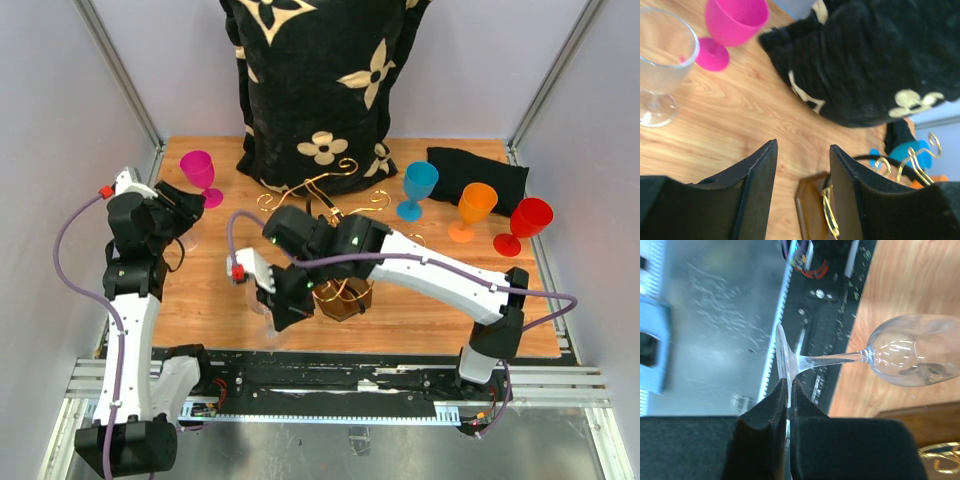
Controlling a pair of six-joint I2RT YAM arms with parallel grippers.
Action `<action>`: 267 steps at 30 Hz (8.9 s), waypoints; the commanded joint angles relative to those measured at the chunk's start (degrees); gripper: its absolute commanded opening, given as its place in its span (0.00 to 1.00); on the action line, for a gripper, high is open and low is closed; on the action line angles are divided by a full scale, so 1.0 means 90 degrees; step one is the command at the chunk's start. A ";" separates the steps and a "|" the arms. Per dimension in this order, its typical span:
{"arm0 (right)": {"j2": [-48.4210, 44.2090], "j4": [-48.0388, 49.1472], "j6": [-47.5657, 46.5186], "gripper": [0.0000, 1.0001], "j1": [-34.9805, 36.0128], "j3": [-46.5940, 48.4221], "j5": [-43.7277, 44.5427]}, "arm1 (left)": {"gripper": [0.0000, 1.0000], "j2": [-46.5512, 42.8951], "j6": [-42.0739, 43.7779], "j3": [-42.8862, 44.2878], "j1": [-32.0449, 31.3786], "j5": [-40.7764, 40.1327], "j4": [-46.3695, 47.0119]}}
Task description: Take the wine glass off the wine glass rack
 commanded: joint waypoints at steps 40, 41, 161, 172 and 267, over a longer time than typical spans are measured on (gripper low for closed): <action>0.0362 0.1689 -0.3669 0.01 0.1172 -0.0417 0.4602 | 0.71 -0.0395 0.0007 -0.1102 -0.0017 0.4141 -0.1639; 0.0372 0.1729 -0.3664 0.01 0.1147 -0.0437 0.4616 | 0.71 -0.0382 0.0000 -0.1098 -0.0022 0.4187 -0.1645; -0.2685 0.2899 -0.2511 0.84 0.0779 -0.2301 0.3065 | 0.45 0.0699 0.2343 -0.2190 -0.1994 -0.3672 0.4102; -0.3082 0.2934 -0.2525 0.86 0.0577 -0.2622 0.3202 | 0.50 0.1952 0.2584 -0.2652 -0.2727 -0.5241 0.5997; -0.1712 0.2450 0.2454 0.99 -0.7570 -0.1778 0.1955 | 1.00 0.3341 0.1728 0.4681 -0.3143 -0.2803 -0.2172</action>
